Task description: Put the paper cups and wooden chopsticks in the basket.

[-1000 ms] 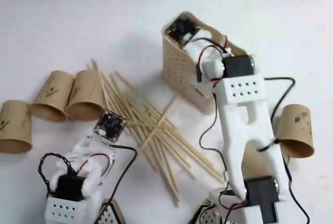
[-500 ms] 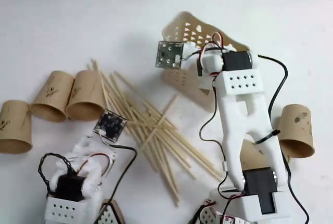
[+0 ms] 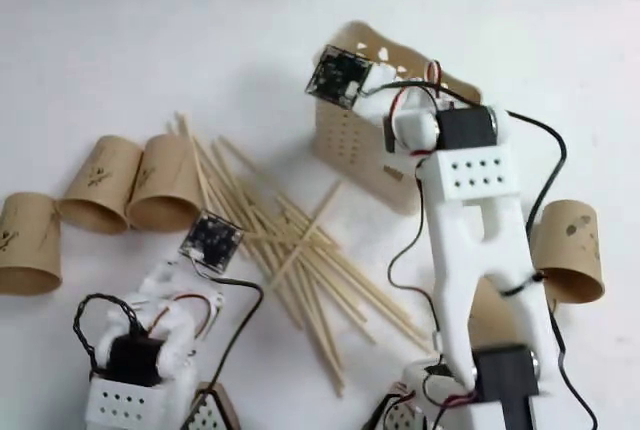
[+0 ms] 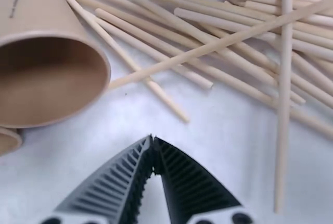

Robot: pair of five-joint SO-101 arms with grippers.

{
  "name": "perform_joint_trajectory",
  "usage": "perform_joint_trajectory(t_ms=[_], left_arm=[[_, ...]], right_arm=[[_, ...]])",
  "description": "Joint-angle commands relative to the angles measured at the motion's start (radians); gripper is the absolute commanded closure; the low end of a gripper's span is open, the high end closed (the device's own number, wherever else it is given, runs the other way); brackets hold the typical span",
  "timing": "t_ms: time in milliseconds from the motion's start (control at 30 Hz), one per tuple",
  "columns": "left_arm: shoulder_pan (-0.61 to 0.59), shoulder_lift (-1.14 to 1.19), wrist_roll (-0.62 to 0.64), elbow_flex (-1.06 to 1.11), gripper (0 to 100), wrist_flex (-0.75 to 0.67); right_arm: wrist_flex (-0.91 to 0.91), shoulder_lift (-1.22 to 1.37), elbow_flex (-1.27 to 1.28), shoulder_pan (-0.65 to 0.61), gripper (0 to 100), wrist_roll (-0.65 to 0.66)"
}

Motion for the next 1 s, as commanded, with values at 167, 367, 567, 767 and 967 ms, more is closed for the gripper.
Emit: perform_joint_trajectory(t_ms=[167, 367, 567, 767, 967], left_arm=[[0.005, -0.002, -0.002, -0.048, 98, 0.0], [0.005, -0.002, -0.002, -0.048, 98, 0.0], [0.005, -0.002, -0.002, -0.048, 98, 0.0], [0.005, -0.002, -0.002, -0.048, 98, 0.0], [0.005, -0.002, -0.002, -0.046, 98, 0.0]], right_arm=[[0.171, -0.242, -0.031, -0.001, 75.7, -0.153], [0.32, -0.394, -0.031, 0.068, 75.8, -0.221], [0.407, -0.506, 0.011, 0.338, 75.8, -0.287], [0.383, -0.539, 0.241, 0.552, 75.8, 0.002], [0.208, -0.539, 0.468, 0.746, 75.6, 0.428]])
